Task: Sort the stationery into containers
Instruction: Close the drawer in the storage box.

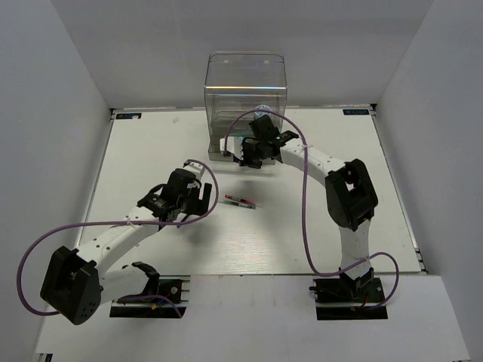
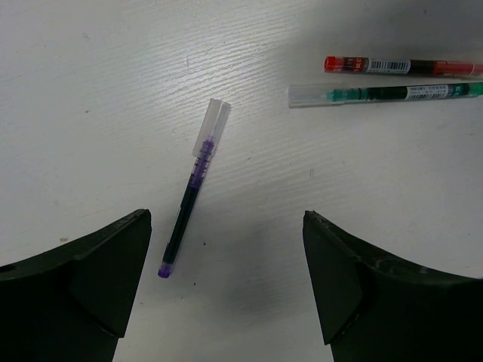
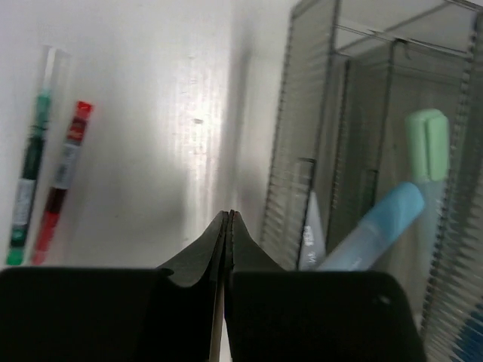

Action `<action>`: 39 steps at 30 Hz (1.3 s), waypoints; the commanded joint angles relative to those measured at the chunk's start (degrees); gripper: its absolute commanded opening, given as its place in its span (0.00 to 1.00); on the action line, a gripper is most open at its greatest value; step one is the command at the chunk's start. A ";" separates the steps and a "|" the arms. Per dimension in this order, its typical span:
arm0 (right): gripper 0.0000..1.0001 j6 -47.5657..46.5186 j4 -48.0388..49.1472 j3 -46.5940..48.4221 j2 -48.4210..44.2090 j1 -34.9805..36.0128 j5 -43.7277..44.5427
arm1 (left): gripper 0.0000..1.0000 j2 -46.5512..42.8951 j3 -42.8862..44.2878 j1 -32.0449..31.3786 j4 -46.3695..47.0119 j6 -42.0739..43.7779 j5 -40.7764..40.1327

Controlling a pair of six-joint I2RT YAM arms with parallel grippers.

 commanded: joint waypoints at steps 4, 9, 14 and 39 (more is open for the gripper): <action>0.00 5.73 16.14 -3.05 -0.63 -0.13 13.40 | 0.93 -1.03 0.11 0.08 1.15 0.30 -0.31; 0.00 5.38 20.90 -1.83 0.86 -0.57 19.47 | 0.93 -1.03 0.11 0.08 1.15 0.30 -0.31; 0.00 5.20 23.53 -0.95 2.27 -0.92 22.12 | 0.93 -2.52 0.11 0.08 2.38 0.30 2.85; 0.65 12.19 23.18 -19.71 -12.98 -2.33 6.83 | 0.46 6.95 -2.88 0.08 40.69 -25.95 15.08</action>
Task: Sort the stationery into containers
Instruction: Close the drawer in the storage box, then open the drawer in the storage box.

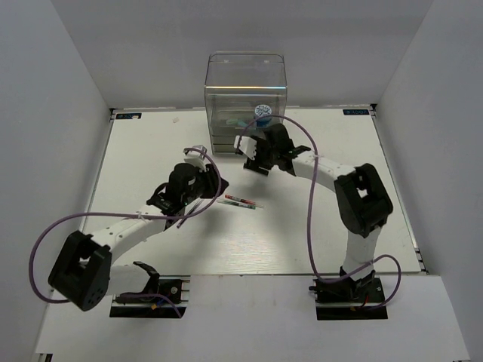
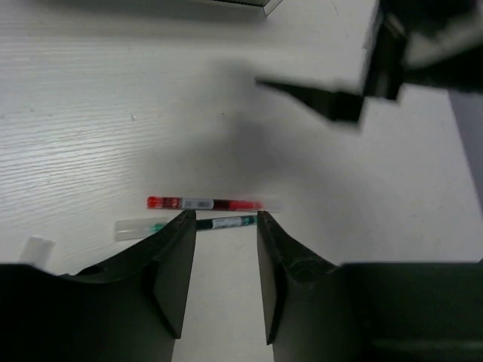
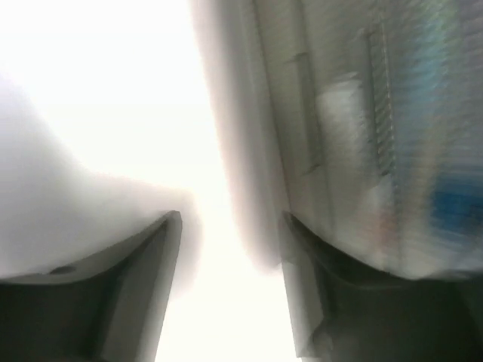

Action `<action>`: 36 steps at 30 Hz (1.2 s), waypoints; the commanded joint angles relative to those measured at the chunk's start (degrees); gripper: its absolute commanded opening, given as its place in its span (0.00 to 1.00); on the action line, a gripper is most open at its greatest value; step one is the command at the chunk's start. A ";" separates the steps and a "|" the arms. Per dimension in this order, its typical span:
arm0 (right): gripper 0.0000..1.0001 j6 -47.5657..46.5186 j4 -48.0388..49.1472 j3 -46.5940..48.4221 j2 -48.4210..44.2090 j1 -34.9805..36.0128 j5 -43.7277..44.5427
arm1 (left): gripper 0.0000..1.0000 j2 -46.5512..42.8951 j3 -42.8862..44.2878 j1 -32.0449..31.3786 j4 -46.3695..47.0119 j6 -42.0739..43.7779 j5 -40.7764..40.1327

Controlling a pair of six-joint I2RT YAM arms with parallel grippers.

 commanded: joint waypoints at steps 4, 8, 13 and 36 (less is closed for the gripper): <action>0.90 15.90 6.61 -13.16 -17.75 -0.21 -6.58 | 0.65 11.34 2.62 0.08 16.95 -13.35 -1.33; 0.90 23.84 8.91 -19.06 -24.88 -1.00 -4.72 | 0.68 20.84 5.60 0.69 25.54 -19.69 -2.04; 0.87 26.92 13.91 -28.28 -33.57 -2.93 -3.49 | 0.55 32.95 9.47 1.93 34.35 -27.07 -0.89; 0.27 29.12 21.92 -36.73 -41.59 -10.14 -6.83 | 0.57 53.37 27.92 3.60 37.55 -40.53 -9.07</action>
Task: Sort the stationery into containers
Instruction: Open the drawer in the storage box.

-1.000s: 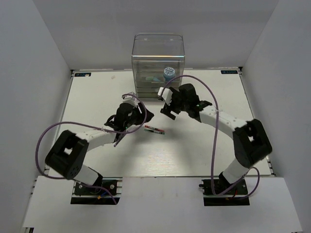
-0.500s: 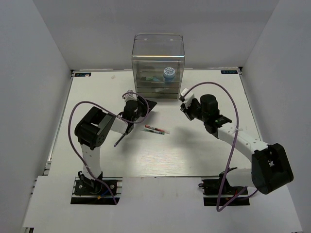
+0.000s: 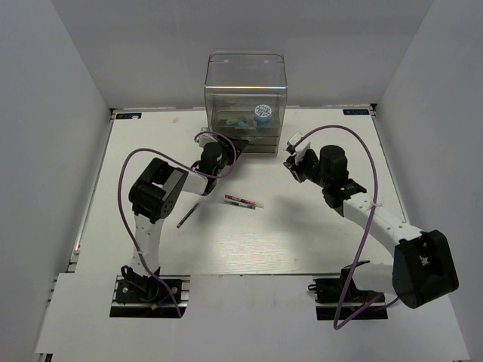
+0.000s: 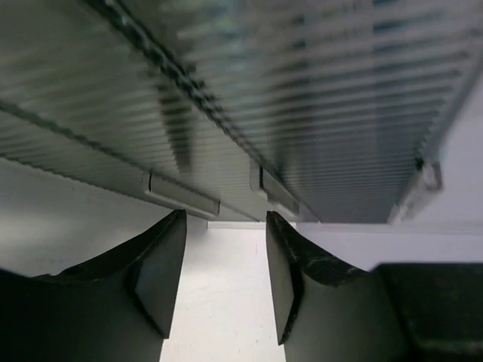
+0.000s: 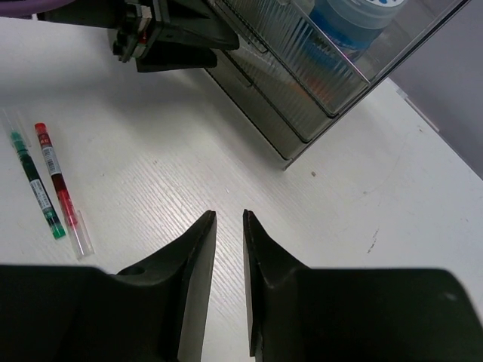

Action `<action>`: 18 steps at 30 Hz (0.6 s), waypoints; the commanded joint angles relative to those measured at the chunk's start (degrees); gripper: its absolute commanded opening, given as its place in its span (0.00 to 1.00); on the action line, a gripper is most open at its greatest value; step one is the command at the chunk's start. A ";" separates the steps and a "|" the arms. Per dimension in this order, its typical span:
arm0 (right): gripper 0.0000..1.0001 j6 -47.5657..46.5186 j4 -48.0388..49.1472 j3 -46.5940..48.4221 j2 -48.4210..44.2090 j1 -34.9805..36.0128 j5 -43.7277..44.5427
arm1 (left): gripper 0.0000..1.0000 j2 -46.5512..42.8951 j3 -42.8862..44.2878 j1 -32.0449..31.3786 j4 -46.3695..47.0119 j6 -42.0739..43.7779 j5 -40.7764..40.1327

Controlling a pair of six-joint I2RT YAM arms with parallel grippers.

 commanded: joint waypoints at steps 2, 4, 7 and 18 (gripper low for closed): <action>0.27 1.16 2.90 -0.69 -2.03 -0.63 -1.52 | 0.55 1.20 4.30 0.41 -6.93 -0.21 -1.53; 0.27 1.08 2.90 -0.69 -2.12 -0.81 -1.87 | 0.53 1.91 4.83 0.41 -6.94 -0.21 -2.05; 0.27 0.99 2.90 -0.69 -2.03 -0.64 -2.31 | 0.50 2.44 5.45 0.94 -8.07 -0.21 -2.58; 0.28 0.99 3.08 -1.13 -1.85 -1.16 -2.92 | 0.40 5.42 9.14 0.94 -8.17 -0.21 -5.12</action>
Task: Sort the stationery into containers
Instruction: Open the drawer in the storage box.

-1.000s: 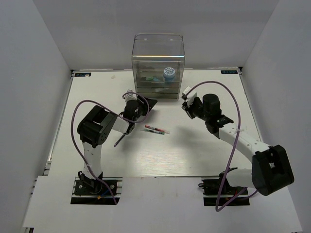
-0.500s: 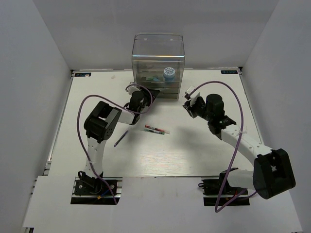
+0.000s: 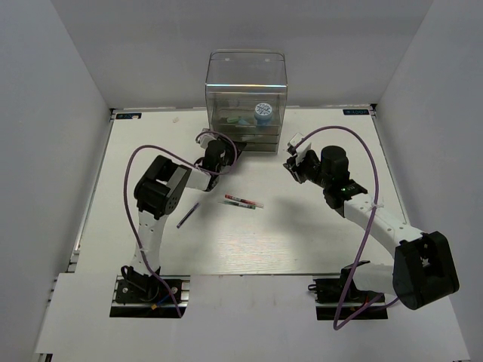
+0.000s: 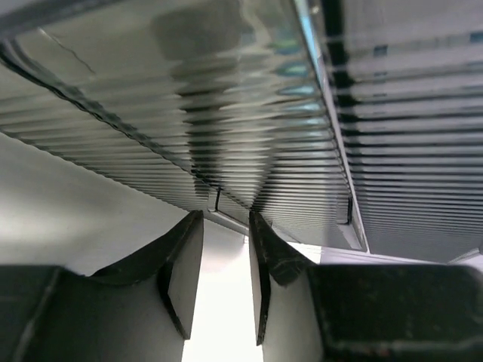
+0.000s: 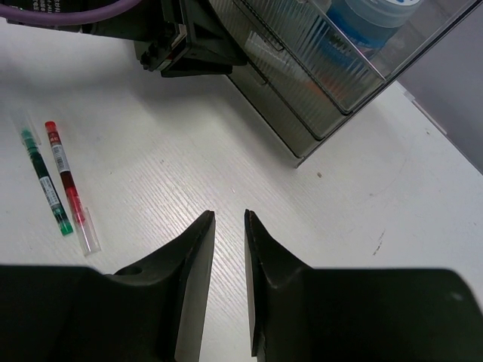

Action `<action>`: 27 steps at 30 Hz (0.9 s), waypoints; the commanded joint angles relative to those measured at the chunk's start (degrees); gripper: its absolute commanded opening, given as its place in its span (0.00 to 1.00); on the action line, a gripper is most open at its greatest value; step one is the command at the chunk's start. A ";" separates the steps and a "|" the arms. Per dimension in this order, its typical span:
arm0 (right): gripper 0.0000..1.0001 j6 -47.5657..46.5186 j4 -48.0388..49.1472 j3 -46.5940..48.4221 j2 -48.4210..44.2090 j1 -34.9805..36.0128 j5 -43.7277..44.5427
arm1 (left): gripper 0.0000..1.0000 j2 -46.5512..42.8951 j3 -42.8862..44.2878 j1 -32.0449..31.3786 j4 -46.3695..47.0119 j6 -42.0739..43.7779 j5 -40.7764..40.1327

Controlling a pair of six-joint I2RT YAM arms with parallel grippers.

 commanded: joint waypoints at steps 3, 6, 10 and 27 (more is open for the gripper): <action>0.28 0.71 3.06 -0.50 -1.26 -0.53 -1.46 | 0.37 1.58 3.33 0.28 0.95 0.67 -3.03; 0.28 0.79 3.06 -0.50 -1.44 -0.53 -1.73 | 0.27 2.19 2.72 0.28 2.79 0.67 -3.03; 0.28 0.79 3.06 -0.76 -1.00 -0.70 -2.08 | 0.08 2.19 0.27 0.28 5.70 -0.48 -3.03; 0.48 -0.70 2.27 -1.37 -0.21 -0.70 -6.74 | 0.00 -3.78 -17.05 -1.39 18.79 -0.56 0.22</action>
